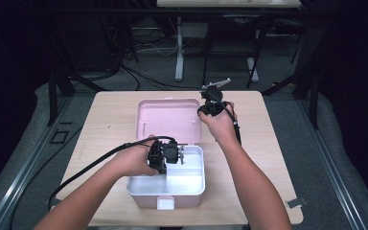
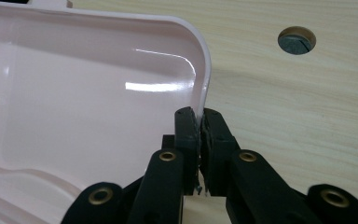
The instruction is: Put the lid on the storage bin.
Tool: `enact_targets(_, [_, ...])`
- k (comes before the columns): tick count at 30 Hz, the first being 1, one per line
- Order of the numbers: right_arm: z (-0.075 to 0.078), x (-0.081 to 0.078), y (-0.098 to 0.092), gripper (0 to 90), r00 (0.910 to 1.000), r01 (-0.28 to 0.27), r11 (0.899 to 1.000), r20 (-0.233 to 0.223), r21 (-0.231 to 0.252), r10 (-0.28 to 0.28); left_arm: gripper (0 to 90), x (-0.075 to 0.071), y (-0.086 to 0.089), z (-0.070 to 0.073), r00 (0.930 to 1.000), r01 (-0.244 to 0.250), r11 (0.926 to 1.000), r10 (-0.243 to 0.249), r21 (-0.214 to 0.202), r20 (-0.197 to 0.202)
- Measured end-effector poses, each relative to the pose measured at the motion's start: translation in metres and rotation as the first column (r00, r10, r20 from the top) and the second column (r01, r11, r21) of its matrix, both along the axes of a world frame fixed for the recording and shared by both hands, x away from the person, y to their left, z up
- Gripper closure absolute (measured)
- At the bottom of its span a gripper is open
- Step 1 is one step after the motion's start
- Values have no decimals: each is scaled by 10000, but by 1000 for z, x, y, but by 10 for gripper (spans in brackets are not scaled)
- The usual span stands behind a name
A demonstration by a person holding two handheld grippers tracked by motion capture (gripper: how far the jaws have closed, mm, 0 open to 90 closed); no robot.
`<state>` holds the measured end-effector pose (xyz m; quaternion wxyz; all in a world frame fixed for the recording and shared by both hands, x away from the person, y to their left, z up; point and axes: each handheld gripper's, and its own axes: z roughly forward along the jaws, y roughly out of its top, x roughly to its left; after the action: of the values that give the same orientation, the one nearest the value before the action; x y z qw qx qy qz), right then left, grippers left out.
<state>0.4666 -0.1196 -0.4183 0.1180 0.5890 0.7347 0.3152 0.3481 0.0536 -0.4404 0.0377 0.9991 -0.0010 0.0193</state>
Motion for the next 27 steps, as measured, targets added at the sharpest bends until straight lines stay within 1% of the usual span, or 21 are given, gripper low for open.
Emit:
enact_targets(5, [4,-8,-2,871,9992,22,9998,409,174,-29,881,0,0,0,10000,-1,10000,1,-11,10])
enact_targets(9, [8,-15,-4,871,9973,-68,9993,736,355,42,881,0,0,0,10000,-4,10000,4,0,8])
enact_targets(11, [11,-20,-5,871,9958,-135,9992,911,366,101,881,0,0,0,10000,-3,10000,3,-7,4])
enact_targets(12, [11,-21,-5,871,9928,-184,9987,1187,477,126,881,0,0,0,10000,-2,10000,2,-9,1])
enact_targets(13, [13,-24,-5,872,9938,-211,9992,1099,329,174,881,0,0,0,10000,-1,10000,1,0,-11])
enact_targets(14, [15,-26,-5,872,9928,-212,9994,1184,277,178,881,0,0,0,10000,-2,10000,2,-1,-11])
enact_targets(17, [18,-32,-5,872,9903,-287,9993,1370,254,250,881,0,0,0,10000,3,10000,-3,-4,-2])
enact_targets(18, [18,-32,-5,872,9903,-287,9993,1370,254,250,881,0,0,0,10000,13,10000,-13,-3,4])
enact_targets(21, [22,-40,-6,872,9851,-443,9988,1674,183,406,881,0,0,0,10000,-13,10000,13,-12,3])
enact_targets(22, [22,-42,-5,872,9827,-314,9995,1829,41,302,881,0,0,0,10000,-11,10000,11,-11,-5])
enact_targets(23, [23,-44,-7,872,9818,-690,9972,1794,287,627,881,0,0,0,10000,-17,10000,17,-18,3])
enact_targets(24, [23,-46,-7,872,9785,-513,9986,2008,133,476,881,0,0,0,10000,-19,10000,19,-9,7])
enact_targets(25, [24,-48,-7,872,9778,-550,9984,2031,154,507,881,0,0,0,10000,-21,10000,21,-5,16])
enact_targets(27, [24,-51,-8,873,9736,-557,9982,2232,242,489,881,0,0,0,10000,-30,10000,30,36,18])
